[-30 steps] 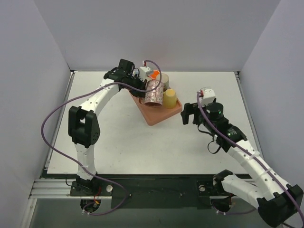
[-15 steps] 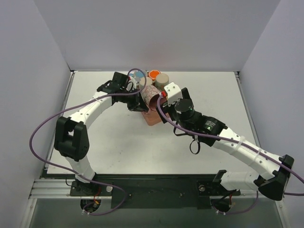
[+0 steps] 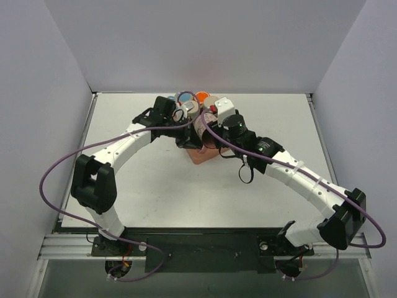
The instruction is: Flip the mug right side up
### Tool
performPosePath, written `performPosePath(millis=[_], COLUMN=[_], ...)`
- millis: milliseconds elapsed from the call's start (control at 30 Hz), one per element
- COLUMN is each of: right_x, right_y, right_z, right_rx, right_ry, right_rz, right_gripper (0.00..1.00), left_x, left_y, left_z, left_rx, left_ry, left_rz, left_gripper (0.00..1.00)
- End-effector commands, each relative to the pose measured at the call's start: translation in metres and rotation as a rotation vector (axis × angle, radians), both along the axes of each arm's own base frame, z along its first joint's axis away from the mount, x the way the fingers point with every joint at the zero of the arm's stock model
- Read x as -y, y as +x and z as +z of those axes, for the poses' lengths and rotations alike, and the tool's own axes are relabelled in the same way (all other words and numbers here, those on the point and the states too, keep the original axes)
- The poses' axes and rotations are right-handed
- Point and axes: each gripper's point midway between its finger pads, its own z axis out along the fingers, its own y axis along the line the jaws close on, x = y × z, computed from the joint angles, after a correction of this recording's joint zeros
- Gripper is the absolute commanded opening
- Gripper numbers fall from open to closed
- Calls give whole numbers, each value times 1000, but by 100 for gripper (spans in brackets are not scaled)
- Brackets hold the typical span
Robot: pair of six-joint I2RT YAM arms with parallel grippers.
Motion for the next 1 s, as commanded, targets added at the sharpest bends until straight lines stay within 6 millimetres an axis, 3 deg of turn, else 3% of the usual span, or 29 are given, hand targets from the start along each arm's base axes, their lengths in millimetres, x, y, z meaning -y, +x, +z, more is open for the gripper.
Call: performPosePath(millis=[0, 100, 167, 233, 267, 300, 333, 433, 567, 733, 800, 967], right_x=[-6, 1, 12, 23, 30, 35, 42, 68, 105, 154, 185, 214], right_y=[12, 14, 12, 6, 1, -1, -8, -20, -36, -42, -37, -14], right_z=[18, 21, 17, 10, 3, 2, -5, -13, -35, -88, -105, -128], right_rx=[19, 25, 7, -34, -69, -82, -119, -170, -262, -412, -460, -460], right_ry=[118, 131, 123, 117, 112, 114, 98, 81, 71, 86, 96, 161], right_rz=[-32, -70, -118, -163, -190, -207, -225, -307, -399, -549, -654, -749], right_gripper=[35, 3, 0, 0, 0, 0, 0, 0, 0, 0, 0, 0], left_x=[16, 17, 17, 12, 8, 4, -2, -21, -47, -64, -74, -109], left_y=[-13, -14, -9, 1, 4, 10, 15, 34, 62, 84, 97, 138], left_z=[57, 58, 56, 48, 47, 39, 37, 27, 37, 42, 39, 36], left_rx=[154, 153, 165, 186, 207, 209, 223, 262, 434, 559, 601, 713], left_ry=[-156, -166, -156, -105, -80, -42, -12, 96, 207, 269, 302, 394], left_rz=[-108, -113, -100, -65, -65, -41, -33, 24, 61, 51, 50, 90], left_gripper=[0, 0, 0, 16, 37, 43, 56, 71, 72, 70, 70, 70])
